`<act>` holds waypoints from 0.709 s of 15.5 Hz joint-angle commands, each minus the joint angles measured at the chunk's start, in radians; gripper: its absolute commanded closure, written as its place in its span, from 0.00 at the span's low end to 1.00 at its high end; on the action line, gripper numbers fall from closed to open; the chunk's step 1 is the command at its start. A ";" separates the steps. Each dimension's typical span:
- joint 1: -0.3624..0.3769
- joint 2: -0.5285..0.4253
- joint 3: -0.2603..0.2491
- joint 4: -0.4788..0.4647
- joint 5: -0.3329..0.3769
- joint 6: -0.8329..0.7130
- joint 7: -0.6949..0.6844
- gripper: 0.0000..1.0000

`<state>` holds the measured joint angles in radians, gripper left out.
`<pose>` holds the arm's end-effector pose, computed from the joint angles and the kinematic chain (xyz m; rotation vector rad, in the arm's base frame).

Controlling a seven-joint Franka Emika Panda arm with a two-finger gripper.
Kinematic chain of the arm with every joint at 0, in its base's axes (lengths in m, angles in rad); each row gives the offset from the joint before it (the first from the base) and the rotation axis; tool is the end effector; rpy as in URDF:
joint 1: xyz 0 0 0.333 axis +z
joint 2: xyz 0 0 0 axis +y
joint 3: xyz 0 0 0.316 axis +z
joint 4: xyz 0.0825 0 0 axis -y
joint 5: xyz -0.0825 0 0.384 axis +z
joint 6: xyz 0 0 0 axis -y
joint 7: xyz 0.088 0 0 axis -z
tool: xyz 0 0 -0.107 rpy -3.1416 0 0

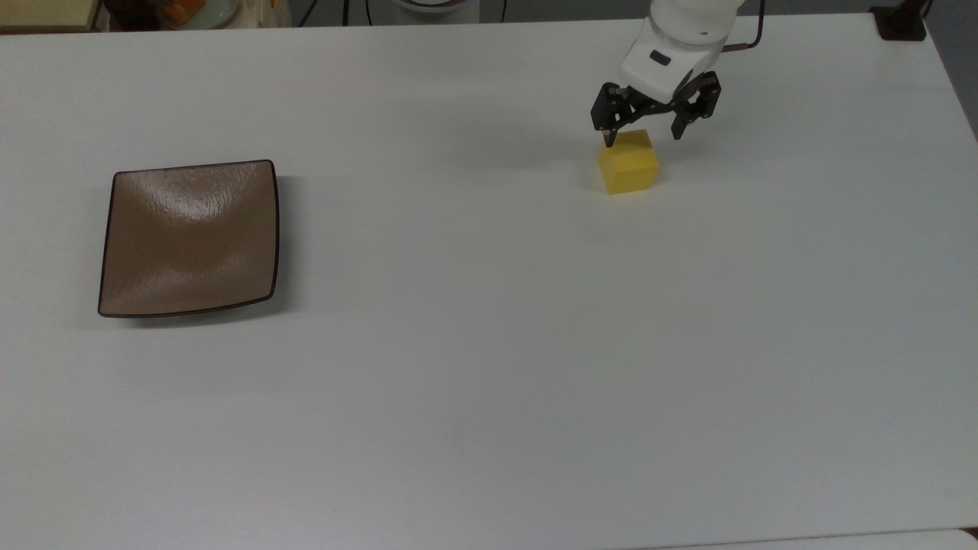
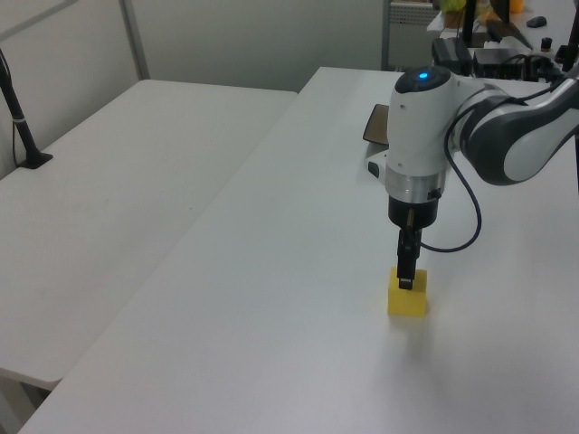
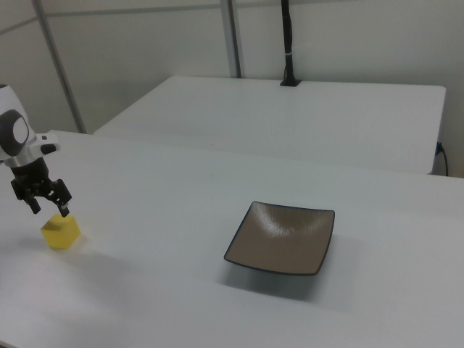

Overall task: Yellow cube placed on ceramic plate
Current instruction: 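Close the gripper on the yellow cube and lift it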

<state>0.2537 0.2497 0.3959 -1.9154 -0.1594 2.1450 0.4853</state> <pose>0.4944 0.3537 0.3743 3.0880 0.3721 0.0353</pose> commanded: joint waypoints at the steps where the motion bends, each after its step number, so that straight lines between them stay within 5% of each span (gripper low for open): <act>1: -0.001 -0.012 -0.005 -0.068 -0.040 0.096 0.027 0.00; 11: -0.001 0.036 -0.006 -0.071 -0.058 0.125 0.027 0.00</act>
<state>0.2507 0.2779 0.3932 -1.9707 -0.1823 2.2317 0.4896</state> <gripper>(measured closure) 0.000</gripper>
